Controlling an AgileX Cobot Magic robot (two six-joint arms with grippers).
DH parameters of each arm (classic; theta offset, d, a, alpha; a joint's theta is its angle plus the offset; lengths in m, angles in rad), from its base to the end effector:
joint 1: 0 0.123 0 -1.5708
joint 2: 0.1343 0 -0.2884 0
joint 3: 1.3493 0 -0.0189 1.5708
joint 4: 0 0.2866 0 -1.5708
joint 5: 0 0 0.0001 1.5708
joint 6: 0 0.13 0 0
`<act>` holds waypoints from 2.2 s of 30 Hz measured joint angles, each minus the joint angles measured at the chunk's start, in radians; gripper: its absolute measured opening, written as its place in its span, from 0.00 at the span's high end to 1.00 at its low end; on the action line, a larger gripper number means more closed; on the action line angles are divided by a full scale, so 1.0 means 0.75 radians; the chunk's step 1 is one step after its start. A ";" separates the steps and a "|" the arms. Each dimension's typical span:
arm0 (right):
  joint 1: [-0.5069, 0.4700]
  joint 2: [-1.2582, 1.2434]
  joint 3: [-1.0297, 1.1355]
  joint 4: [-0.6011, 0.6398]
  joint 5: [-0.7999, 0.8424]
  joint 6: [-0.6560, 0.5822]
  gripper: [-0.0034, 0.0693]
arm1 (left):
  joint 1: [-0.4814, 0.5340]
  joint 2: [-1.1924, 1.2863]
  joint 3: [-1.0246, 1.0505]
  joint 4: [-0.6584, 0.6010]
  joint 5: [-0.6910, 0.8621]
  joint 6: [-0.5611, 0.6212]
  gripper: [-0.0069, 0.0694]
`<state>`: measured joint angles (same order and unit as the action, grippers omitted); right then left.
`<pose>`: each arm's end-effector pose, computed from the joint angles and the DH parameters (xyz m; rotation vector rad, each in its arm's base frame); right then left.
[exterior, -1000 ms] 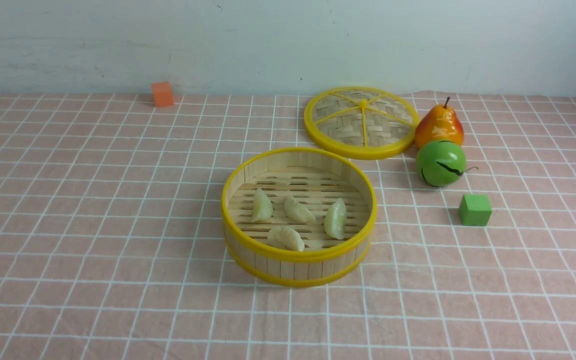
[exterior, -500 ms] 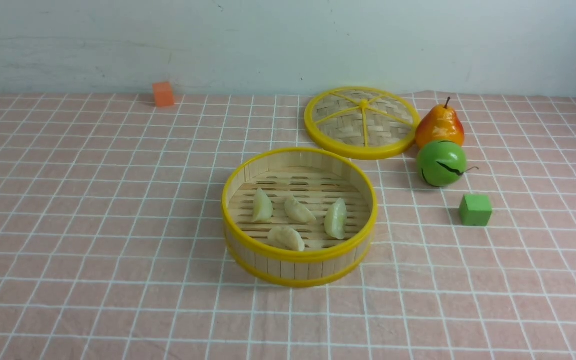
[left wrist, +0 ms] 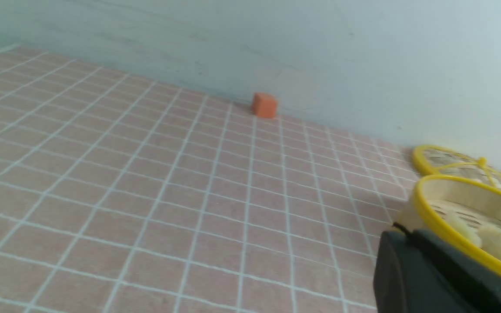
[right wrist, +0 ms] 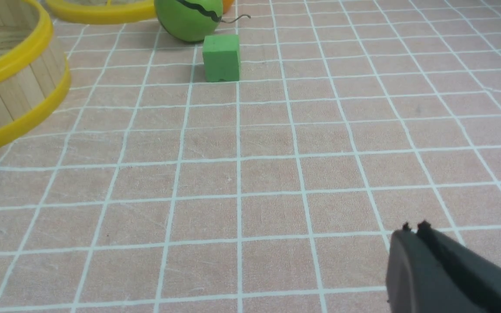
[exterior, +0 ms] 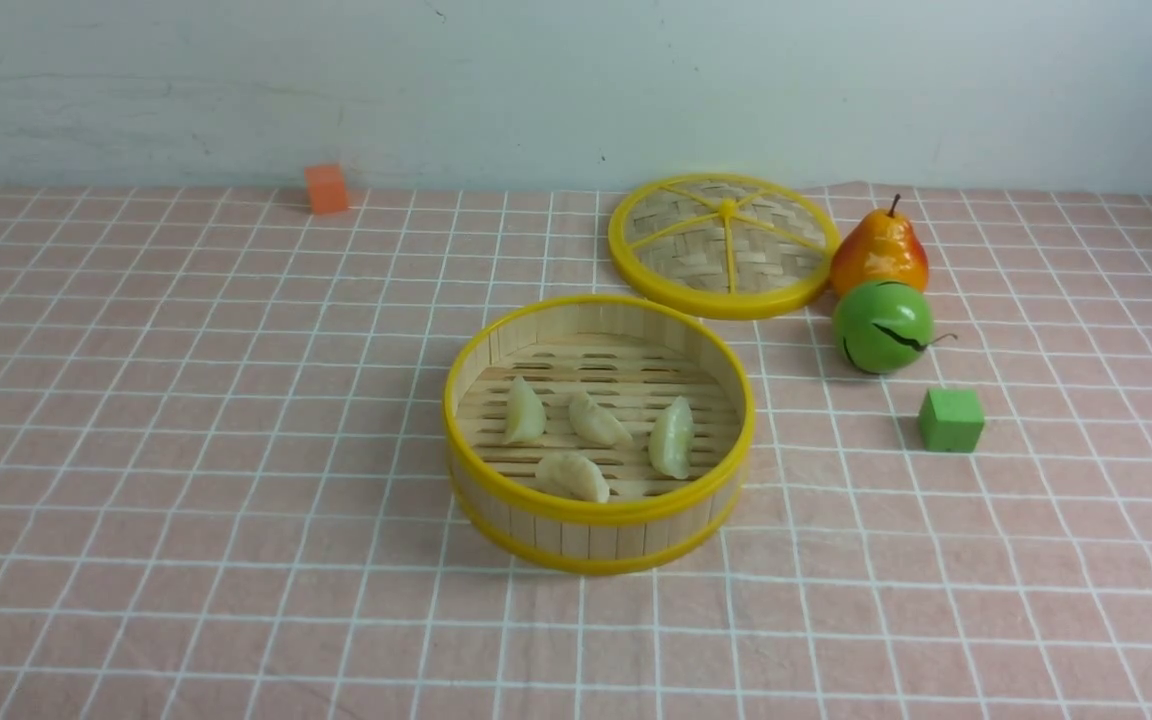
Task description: Put the dumplings into the steamer on the table with the pink tablecloth.
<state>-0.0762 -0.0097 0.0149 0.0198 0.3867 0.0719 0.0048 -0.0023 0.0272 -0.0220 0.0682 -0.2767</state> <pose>0.1216 -0.0083 0.1621 0.1508 1.8694 0.0167 0.1290 0.0004 0.1968 -0.2378 1.5634 -0.2313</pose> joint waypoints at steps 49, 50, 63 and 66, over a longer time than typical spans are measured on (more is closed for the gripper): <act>0.000 -0.001 0.000 0.000 0.000 0.000 0.89 | 0.030 -0.010 0.004 0.060 0.406 0.147 0.93; 0.000 -0.001 0.000 0.000 0.000 0.000 0.88 | 0.030 -0.010 0.004 0.060 0.406 0.147 0.93; 0.000 -0.001 0.000 0.000 0.000 0.000 0.87 | 0.030 -0.010 0.004 0.060 0.406 0.147 0.93; 0.000 -0.001 0.000 0.000 0.000 0.000 0.87 | 0.030 -0.010 0.004 0.060 0.406 0.147 0.93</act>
